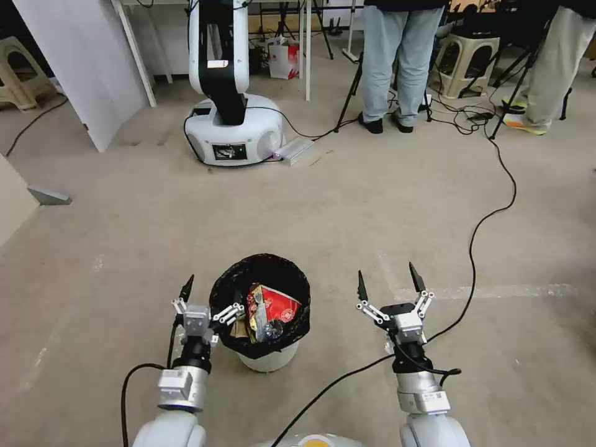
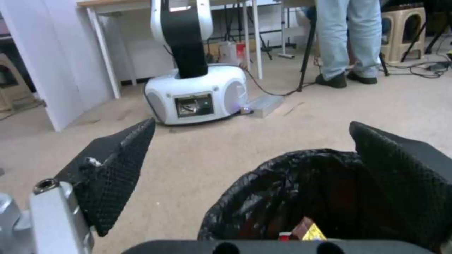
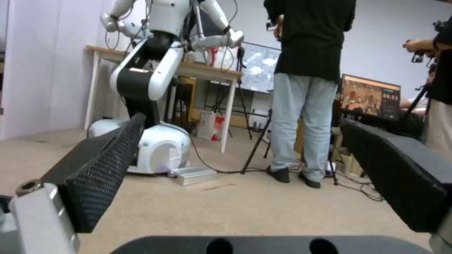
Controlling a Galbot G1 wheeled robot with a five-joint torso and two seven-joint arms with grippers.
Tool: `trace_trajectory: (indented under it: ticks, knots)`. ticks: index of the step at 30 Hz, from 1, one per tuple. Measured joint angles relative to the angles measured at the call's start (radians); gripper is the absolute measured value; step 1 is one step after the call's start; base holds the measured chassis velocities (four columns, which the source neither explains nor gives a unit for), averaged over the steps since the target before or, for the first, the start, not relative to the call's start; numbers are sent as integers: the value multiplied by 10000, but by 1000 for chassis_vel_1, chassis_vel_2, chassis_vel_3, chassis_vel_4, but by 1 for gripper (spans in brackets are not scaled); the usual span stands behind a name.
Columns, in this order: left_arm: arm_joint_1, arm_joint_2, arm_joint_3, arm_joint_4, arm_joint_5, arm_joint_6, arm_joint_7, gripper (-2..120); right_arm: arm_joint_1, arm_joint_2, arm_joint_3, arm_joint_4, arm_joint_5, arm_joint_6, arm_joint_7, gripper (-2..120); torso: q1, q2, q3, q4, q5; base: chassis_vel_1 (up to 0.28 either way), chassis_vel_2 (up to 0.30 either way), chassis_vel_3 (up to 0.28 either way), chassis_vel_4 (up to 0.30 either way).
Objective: Pick up the trash bin, then pick up the garbage from the floor and place it into the trash bin.
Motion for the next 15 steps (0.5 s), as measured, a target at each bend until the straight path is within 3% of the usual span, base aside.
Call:
trace_trajectory:
  ticks: [15]
  knots:
    - [-29,0,17,26,8,46,-28,100,-5,1,10,12,0,18,3,100,0,0,0,0,2,0,0,0,0]
